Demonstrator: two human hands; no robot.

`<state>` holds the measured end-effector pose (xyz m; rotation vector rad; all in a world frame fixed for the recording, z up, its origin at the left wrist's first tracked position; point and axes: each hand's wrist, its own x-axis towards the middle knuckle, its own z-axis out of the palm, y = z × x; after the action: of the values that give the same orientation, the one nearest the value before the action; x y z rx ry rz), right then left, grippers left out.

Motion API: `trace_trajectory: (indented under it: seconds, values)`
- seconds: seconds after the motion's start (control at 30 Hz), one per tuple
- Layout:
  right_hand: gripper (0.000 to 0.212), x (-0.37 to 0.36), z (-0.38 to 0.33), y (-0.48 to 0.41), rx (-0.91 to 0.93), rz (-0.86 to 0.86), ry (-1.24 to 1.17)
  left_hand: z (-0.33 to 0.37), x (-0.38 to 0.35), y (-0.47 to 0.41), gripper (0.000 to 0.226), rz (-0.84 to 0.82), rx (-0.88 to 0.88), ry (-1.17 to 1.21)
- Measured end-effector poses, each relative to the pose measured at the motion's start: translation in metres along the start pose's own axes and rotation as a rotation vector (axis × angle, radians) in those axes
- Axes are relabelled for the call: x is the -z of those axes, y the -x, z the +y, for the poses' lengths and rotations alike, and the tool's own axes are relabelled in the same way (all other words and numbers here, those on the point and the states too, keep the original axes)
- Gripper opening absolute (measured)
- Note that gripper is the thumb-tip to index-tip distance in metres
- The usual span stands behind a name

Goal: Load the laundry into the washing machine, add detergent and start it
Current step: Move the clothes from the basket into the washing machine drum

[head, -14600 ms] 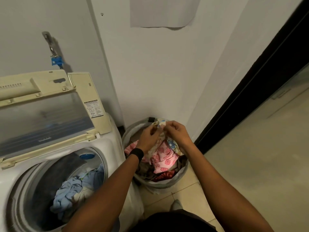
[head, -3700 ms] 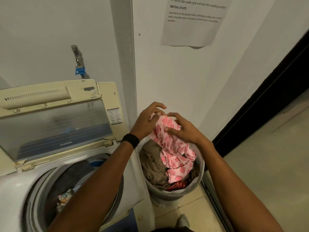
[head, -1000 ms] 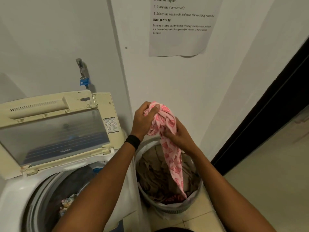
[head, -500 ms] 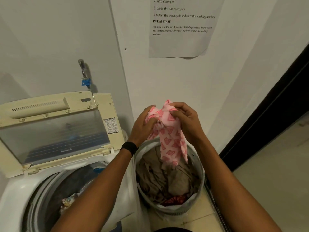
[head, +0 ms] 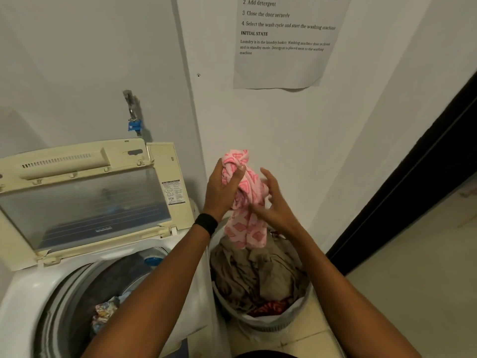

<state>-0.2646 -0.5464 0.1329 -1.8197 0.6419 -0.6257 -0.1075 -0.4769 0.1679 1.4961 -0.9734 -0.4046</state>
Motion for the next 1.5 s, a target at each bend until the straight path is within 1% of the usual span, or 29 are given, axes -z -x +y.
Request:
trace_trajectory:
  seconds: [0.03,0.07,0.1,0.13,0.17,0.2,0.27,0.33,0.37,0.43,0.5,0.53,0.63,0.7,0.8,0.87,0.93,1.0,1.03,1.1,1.17,1.23,1.3,1.4,1.43,1.5]
  values:
    - [0.087,-0.002,0.015,0.006,-0.055,-0.084,0.042,0.002,0.001,-0.003,0.029,0.015,0.010,0.003]
    - [0.077,-0.002,0.029,0.011,-0.103,-0.141,0.106,0.002,0.003,-0.006,0.027,0.019,0.017,-0.002]
    - [0.060,-0.002,0.040,0.014,-0.138,-0.150,0.183,0.001,0.005,-0.007,0.025,0.014,0.023,-0.016]
    - [0.043,-0.001,0.047,0.016,-0.152,-0.112,0.239,-0.002,0.007,-0.008,0.024,0.008,0.022,-0.032]
    - [0.032,0.001,0.049,0.017,-0.144,-0.047,0.259,-0.006,0.010,-0.009,0.024,0.008,0.022,-0.047]
    - [0.027,0.004,0.045,0.018,-0.114,0.030,0.247,-0.010,0.012,-0.009,0.025,0.014,0.021,-0.061]
    - [0.025,0.014,0.024,0.016,-0.025,0.196,0.143,-0.020,0.016,-0.009,0.030,0.024,0.013,-0.107]
    - [0.029,0.023,-0.002,0.011,0.030,0.341,-0.052,-0.030,0.018,-0.007,0.036,0.019,0.010,-0.168]
    - [0.030,0.026,-0.014,0.009,0.032,0.389,-0.167,-0.035,0.018,-0.006,0.040,0.015,0.014,-0.190]
    - [0.027,0.030,-0.035,0.002,0.040,0.419,-0.351,-0.039,0.015,-0.003,0.045,-0.006,0.010,-0.193]
    - [0.019,0.026,-0.048,-0.004,0.046,0.379,-0.428,-0.032,0.010,-0.001,0.045,-0.044,-0.022,-0.173]
    - [0.019,0.021,-0.051,-0.008,0.048,0.339,-0.447,-0.025,0.006,0.000,0.043,-0.065,-0.035,-0.144]
    - [0.032,-0.007,-0.053,-0.014,0.070,0.210,-0.409,-0.006,0.001,0.004,0.037,-0.087,-0.046,-0.032]
    - [0.040,-0.026,-0.053,-0.015,0.082,0.197,-0.342,0.001,0.007,0.011,0.035,-0.048,-0.036,0.020]
    - [0.051,-0.056,-0.054,-0.018,0.076,0.142,-0.272,-0.002,0.035,0.028,0.039,0.038,-0.017,0.013]
    - [0.054,-0.081,-0.053,-0.017,0.099,0.080,-0.252,-0.011,0.060,0.041,0.037,0.106,-0.003,-0.022]
    - [0.055,-0.114,-0.054,-0.016,0.125,0.019,-0.255,-0.023,0.091,0.057,0.039,0.212,0.036,-0.060]
    - [0.054,-0.151,-0.053,-0.014,0.143,-0.035,-0.268,-0.037,0.124,0.076,0.041,0.332,0.105,-0.154]
    - [0.054,-0.168,-0.053,-0.012,0.154,-0.050,-0.262,-0.042,0.139,0.086,0.037,0.375,0.152,-0.194]
    - [0.055,-0.207,-0.054,-0.006,0.171,-0.116,-0.243,-0.056,0.175,0.108,0.027,0.457,0.240,-0.229]
    - [0.051,-0.246,-0.053,-0.001,0.190,-0.208,-0.222,-0.070,0.208,0.128,0.025,0.505,0.321,-0.231]
    - [0.048,-0.278,-0.054,0.005,0.204,-0.248,-0.176,-0.083,0.238,0.147,0.025,0.508,0.391,-0.224]
    - [0.047,-0.306,-0.055,0.012,0.212,-0.268,-0.141,-0.087,0.260,0.163,0.023,0.492,0.396,-0.224]
    - [0.044,-0.335,-0.055,0.022,0.154,-0.310,-0.146,-0.096,0.287,0.177,0.021,0.460,0.405,-0.198]
    - [0.041,-0.342,-0.055,0.023,0.143,-0.339,-0.129,-0.102,0.295,0.180,0.023,0.438,0.425,-0.211]
    - [0.037,-0.355,-0.051,0.018,0.110,-0.464,-0.075,-0.116,0.309,0.186,0.030,0.368,0.494,-0.277]
